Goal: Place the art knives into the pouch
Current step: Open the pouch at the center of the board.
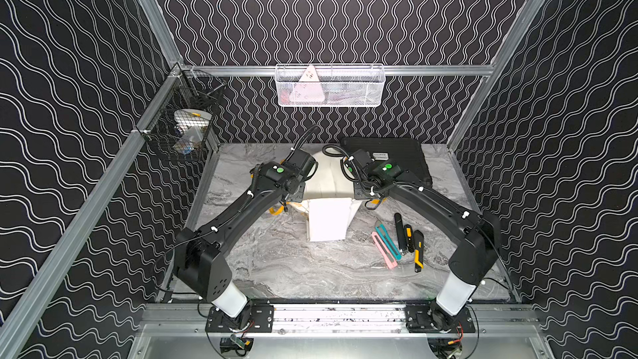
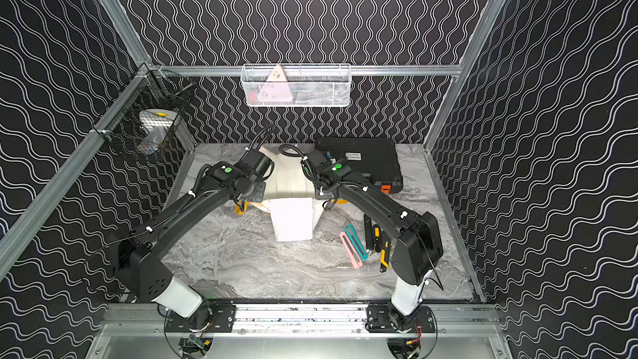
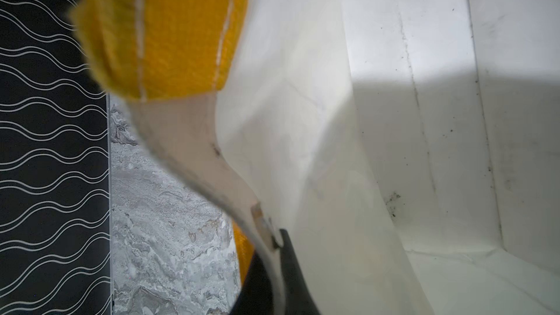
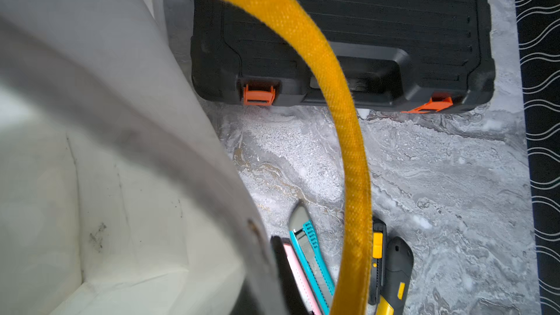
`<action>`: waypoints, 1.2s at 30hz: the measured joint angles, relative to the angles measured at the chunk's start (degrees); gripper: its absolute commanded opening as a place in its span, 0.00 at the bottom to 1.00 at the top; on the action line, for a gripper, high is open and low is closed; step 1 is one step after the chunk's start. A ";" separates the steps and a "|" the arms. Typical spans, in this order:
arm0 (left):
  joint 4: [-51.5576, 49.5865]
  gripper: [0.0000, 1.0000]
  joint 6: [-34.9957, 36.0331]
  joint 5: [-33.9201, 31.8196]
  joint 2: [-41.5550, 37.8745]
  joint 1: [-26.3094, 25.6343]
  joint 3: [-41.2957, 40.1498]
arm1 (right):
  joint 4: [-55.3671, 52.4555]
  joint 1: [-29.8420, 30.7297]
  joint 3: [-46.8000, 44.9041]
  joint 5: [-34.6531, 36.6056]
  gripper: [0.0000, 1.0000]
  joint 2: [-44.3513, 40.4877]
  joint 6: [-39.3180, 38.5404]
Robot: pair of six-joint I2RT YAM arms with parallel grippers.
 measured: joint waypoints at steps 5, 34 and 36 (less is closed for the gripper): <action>0.98 0.00 1.25 1.97 -3.19 -0.02 -1.20 | 2.21 -0.24 -2.91 -5.70 0.09 -1.22 -1.03; 12.85 0.00 2.14 14.29 -9.49 -3.85 -11.47 | 20.06 3.56 0.28 -34.71 0.52 -3.17 -3.45; 12.85 0.00 1.46 14.67 -9.97 -3.85 -11.50 | 22.47 3.43 -1.60 -35.54 0.51 -2.27 -3.17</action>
